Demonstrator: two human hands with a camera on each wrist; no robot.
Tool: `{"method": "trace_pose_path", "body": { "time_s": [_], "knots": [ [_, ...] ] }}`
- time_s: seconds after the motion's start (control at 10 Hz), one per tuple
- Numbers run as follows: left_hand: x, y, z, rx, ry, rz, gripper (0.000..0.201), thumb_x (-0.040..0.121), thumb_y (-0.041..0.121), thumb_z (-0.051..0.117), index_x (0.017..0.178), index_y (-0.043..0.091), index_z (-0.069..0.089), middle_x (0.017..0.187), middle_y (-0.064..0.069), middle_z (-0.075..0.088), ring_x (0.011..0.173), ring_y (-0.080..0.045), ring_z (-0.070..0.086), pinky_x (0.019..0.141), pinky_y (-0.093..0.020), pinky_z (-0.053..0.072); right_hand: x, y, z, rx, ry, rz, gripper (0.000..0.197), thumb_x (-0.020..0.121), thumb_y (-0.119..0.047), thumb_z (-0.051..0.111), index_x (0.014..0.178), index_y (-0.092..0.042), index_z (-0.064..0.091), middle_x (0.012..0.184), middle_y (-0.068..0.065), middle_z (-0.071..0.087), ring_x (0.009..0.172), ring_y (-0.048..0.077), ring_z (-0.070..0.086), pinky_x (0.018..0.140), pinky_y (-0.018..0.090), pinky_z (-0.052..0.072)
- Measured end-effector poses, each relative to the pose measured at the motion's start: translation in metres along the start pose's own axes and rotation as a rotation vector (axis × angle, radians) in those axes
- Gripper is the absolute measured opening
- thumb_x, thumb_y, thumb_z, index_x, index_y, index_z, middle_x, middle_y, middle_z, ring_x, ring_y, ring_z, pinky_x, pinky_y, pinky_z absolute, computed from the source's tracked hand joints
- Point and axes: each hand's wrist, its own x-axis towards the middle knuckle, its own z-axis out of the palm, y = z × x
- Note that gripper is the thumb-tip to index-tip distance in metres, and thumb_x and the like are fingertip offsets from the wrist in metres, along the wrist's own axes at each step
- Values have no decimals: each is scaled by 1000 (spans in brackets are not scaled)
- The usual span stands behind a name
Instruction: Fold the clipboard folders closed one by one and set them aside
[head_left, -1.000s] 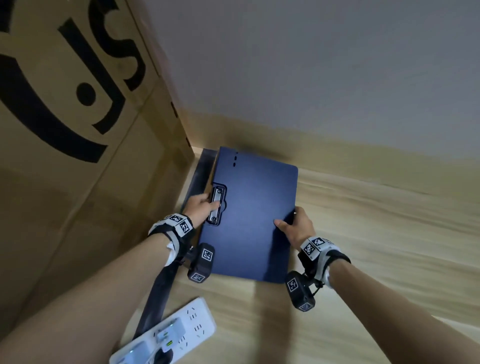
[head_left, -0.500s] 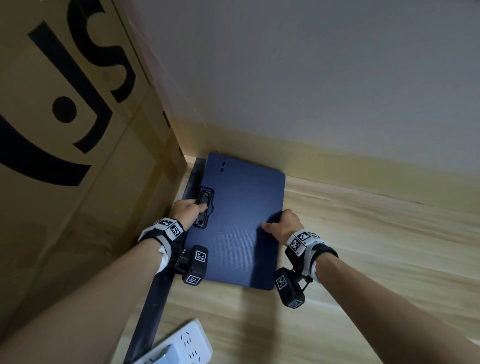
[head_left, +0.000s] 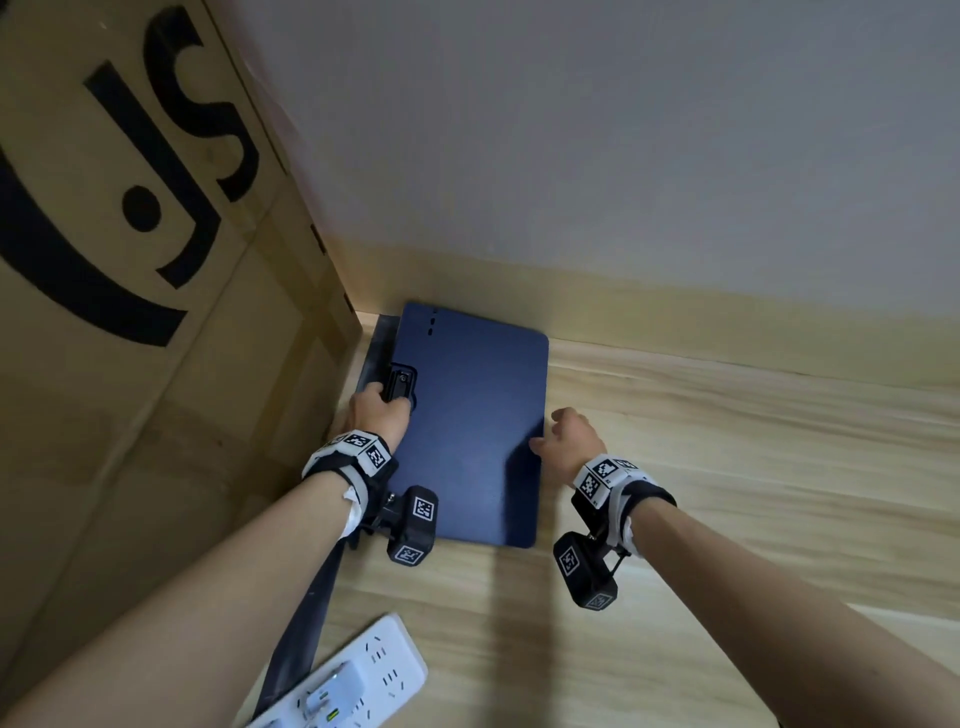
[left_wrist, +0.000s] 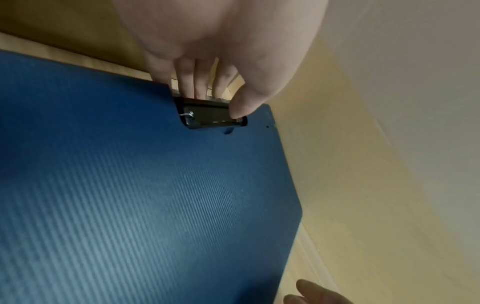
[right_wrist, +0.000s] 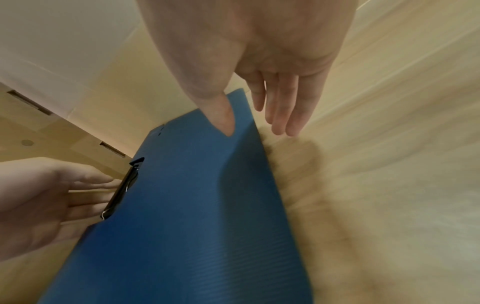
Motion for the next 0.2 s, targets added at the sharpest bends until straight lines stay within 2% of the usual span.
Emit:
{"method": "trace_pose_path", "body": {
  "time_s": [0.1,0.2],
  "knots": [
    [-26,14,7,66,77,90,59,88,20,59,144,11,43,146,-13,45,131,-36,47,108,-45,40,-10,21,-11,57,4,-7,53,86,-28,62,133,-9,46,133,11,54,118,28,55,98,32,44],
    [-51,28,19,-21,76,155,56,89,16,58,143,10,43,147,-14,42,131,-36,46,107,-43,38,-21,44,-26,161,8,-1,49,87,-26,64,131,-10,49,129,9,57,116,26,56,97,32,44]
  ]
}}
